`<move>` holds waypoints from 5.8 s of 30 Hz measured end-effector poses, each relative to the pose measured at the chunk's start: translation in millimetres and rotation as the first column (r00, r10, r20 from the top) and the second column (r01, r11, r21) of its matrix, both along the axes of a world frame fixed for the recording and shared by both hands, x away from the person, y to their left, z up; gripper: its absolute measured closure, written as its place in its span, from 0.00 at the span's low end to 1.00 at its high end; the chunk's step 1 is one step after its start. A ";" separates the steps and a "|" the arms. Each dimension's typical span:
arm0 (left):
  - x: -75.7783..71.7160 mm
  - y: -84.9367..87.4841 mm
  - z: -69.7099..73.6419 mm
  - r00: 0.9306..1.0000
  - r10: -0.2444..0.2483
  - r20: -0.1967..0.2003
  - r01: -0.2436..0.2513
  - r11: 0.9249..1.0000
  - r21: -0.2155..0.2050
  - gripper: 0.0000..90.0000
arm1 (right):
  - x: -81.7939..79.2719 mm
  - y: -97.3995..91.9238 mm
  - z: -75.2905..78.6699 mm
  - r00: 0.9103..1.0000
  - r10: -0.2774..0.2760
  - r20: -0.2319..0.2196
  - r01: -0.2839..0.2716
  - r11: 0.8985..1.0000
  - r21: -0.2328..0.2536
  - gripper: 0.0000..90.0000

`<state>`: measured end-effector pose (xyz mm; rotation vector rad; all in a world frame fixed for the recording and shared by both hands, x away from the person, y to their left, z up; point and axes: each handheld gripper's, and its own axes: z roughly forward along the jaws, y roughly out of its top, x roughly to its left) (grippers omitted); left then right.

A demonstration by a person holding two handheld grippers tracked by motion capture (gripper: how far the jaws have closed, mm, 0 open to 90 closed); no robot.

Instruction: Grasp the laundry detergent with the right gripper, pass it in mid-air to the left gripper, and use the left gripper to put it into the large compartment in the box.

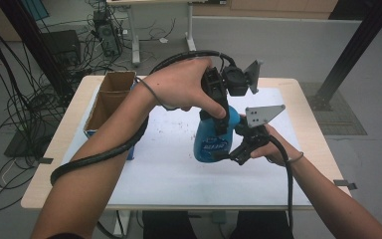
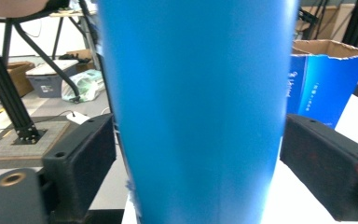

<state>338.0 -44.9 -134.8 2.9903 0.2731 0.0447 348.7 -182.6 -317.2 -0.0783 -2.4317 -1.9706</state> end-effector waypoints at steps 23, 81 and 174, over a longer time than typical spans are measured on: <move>3.3 9.4 3.4 0.996 0.086 -0.002 -0.086 0.996 -0.011 0.42 | 1.7 -10.8 4.6 1.000 0.006 -0.005 -0.007 0.997 -0.071 0.01; 45.8 123.7 38.5 0.821 0.570 0.042 -0.569 0.822 -0.031 0.42 | 27.3 -52.0 -30.7 0.943 -0.313 -0.108 0.075 0.518 -0.852 0.04; 112.4 265.7 -51.8 0.334 0.941 0.047 -0.941 0.336 -0.040 0.42 | 43.1 -57.7 -45.8 0.898 -0.429 -0.099 0.116 0.448 -0.887 0.05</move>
